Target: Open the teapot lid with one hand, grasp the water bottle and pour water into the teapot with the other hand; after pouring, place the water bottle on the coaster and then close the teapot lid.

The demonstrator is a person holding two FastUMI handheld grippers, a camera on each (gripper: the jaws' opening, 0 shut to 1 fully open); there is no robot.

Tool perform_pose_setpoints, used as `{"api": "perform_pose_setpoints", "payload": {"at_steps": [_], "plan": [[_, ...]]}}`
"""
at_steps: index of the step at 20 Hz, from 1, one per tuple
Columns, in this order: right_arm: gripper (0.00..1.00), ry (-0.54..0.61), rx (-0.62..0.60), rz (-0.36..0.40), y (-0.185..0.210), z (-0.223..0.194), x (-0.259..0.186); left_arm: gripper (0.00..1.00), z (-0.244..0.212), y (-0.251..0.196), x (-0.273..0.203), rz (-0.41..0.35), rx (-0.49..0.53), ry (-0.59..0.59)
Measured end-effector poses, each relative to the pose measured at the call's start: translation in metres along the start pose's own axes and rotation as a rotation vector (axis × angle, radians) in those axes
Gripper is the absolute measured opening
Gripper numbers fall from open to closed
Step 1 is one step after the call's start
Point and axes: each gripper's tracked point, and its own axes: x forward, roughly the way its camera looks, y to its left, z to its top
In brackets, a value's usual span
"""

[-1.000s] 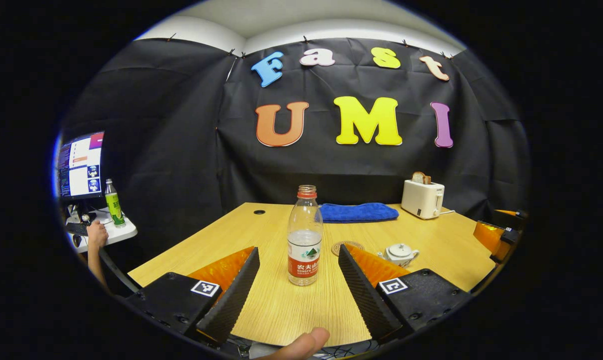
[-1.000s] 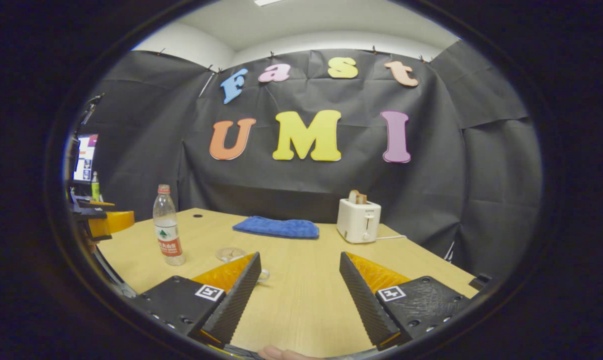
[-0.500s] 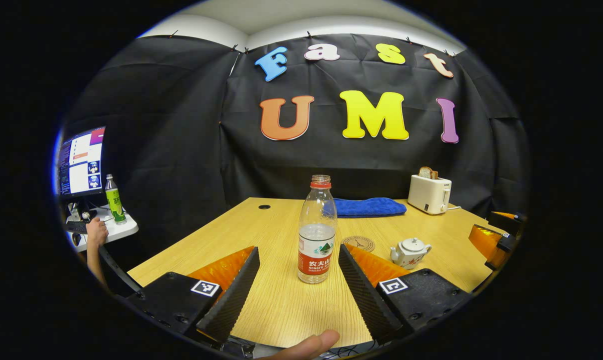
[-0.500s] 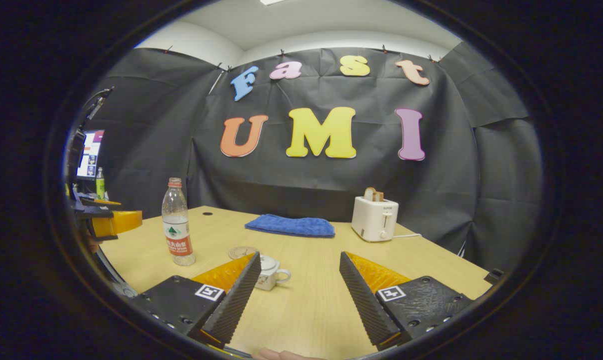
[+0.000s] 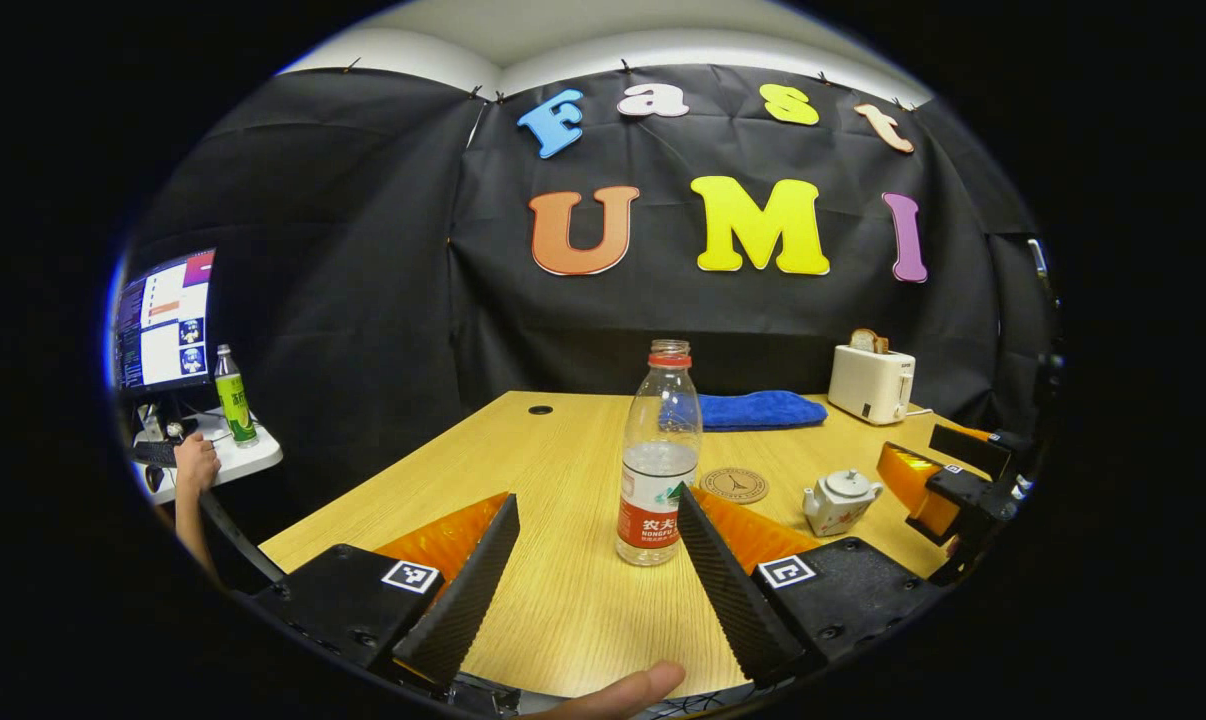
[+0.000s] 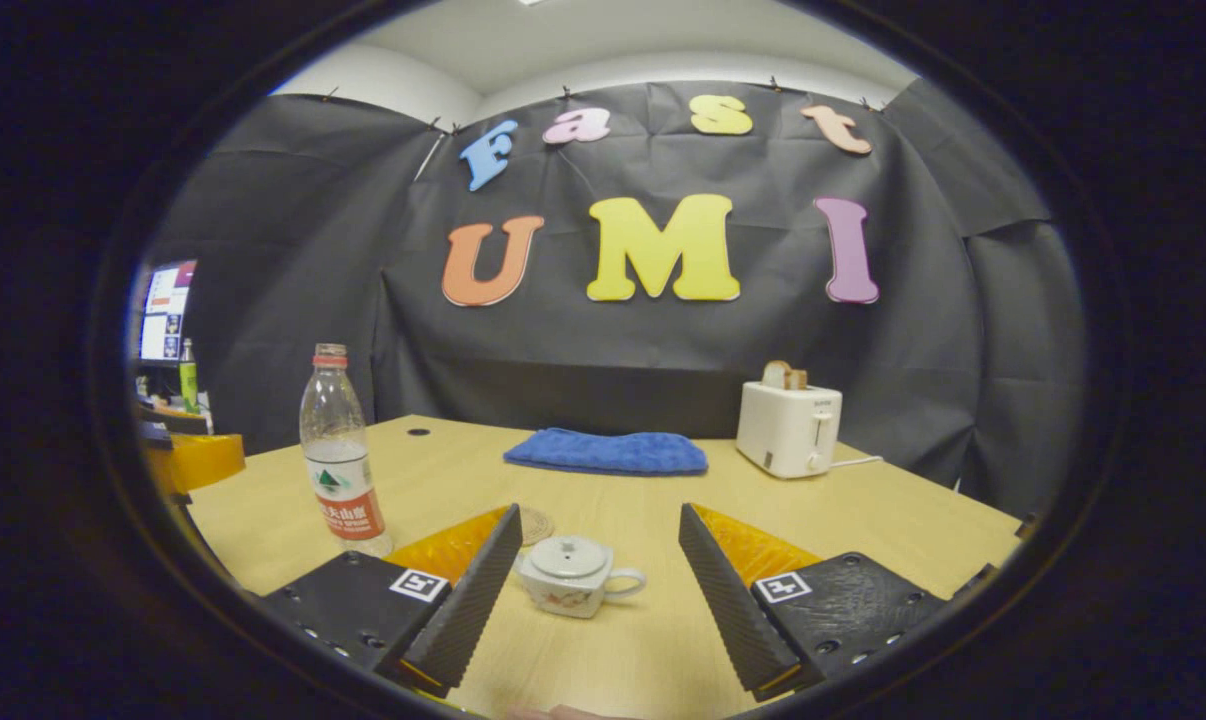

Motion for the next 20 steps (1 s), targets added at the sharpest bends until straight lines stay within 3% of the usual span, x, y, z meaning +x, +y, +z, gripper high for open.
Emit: {"api": "perform_pose_setpoints", "payload": {"at_steps": [7, 12, 16, 18, 19, 20], "plan": [[0.95, 0.051, -0.026, -0.014, 0.007, -0.014, 0.040, 1.00, -0.013, 0.010, 0.009, 0.029, -0.004, 0.034], [0.83, 0.054, -0.043, -0.007, 0.015, -0.020, 0.051, 1.00, -0.019, 0.008, 0.012, 0.029, 0.001, 0.050], [0.58, 0.080, -0.076, 0.001, 0.020, -0.031, 0.053, 1.00, -0.020, 0.006, 0.011, 0.026, 0.008, 0.051], [0.58, 0.086, -0.062, 0.014, 0.023, -0.032, 0.052, 1.00, -0.021, 0.007, 0.012, 0.024, 0.001, 0.054], [0.49, 0.091, -0.060, 0.017, 0.024, -0.032, 0.054, 1.00, -0.021, 0.007, 0.013, 0.025, -0.001, 0.055], [0.50, 0.093, -0.058, 0.021, 0.023, -0.032, 0.052, 1.00, -0.022, 0.007, 0.013, 0.027, -0.001, 0.056]]}}
